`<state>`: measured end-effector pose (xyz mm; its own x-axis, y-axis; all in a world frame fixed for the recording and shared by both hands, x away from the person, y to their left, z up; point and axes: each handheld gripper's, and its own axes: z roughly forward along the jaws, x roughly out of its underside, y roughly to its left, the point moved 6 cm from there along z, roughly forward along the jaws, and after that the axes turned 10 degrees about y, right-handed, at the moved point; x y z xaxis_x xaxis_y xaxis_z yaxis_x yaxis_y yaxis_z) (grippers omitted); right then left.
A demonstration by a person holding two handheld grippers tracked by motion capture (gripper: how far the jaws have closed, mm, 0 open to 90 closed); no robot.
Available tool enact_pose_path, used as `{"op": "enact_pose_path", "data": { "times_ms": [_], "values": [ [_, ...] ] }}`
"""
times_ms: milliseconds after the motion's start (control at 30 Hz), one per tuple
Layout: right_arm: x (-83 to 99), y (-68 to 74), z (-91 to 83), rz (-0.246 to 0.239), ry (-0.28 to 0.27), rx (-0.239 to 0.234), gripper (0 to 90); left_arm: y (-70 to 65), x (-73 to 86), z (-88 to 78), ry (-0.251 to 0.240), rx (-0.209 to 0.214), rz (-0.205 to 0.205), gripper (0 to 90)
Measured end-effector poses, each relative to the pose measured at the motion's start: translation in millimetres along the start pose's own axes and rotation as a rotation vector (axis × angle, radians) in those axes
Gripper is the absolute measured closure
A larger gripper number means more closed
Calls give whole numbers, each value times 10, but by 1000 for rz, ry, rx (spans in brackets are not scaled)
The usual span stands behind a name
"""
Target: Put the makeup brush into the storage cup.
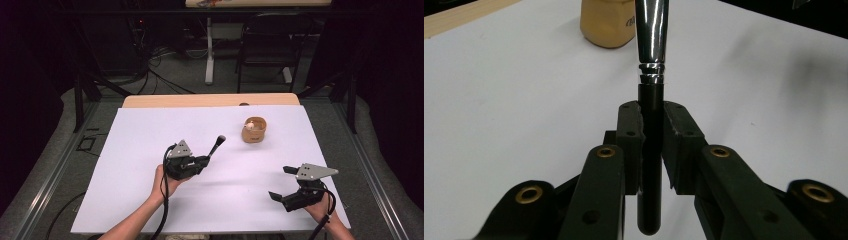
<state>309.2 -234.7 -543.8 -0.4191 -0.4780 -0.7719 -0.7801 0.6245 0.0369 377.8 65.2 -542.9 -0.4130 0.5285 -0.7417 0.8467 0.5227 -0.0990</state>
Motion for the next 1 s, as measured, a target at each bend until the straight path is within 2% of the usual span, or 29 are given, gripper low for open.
{"op": "enact_pose_path", "data": {
  "times_ms": [133,333,600,800,1000],
  "values": [
    [-59,-3,15,15,-23,10,0,-38,-21,29,-4,5,6,792],
    [-198,11,72,41,-60,-2,0,-68,-59,49,-23,10,5,792],
    [-386,74,215,28,-76,-19,0,-109,-95,85,-43,18,9,792],
    [-502,101,349,16,-73,-36,0,-169,-131,127,-52,19,30,792],
    [-621,139,427,14,-97,-52,0,-236,-160,180,-59,31,40,792]
  ]
}}
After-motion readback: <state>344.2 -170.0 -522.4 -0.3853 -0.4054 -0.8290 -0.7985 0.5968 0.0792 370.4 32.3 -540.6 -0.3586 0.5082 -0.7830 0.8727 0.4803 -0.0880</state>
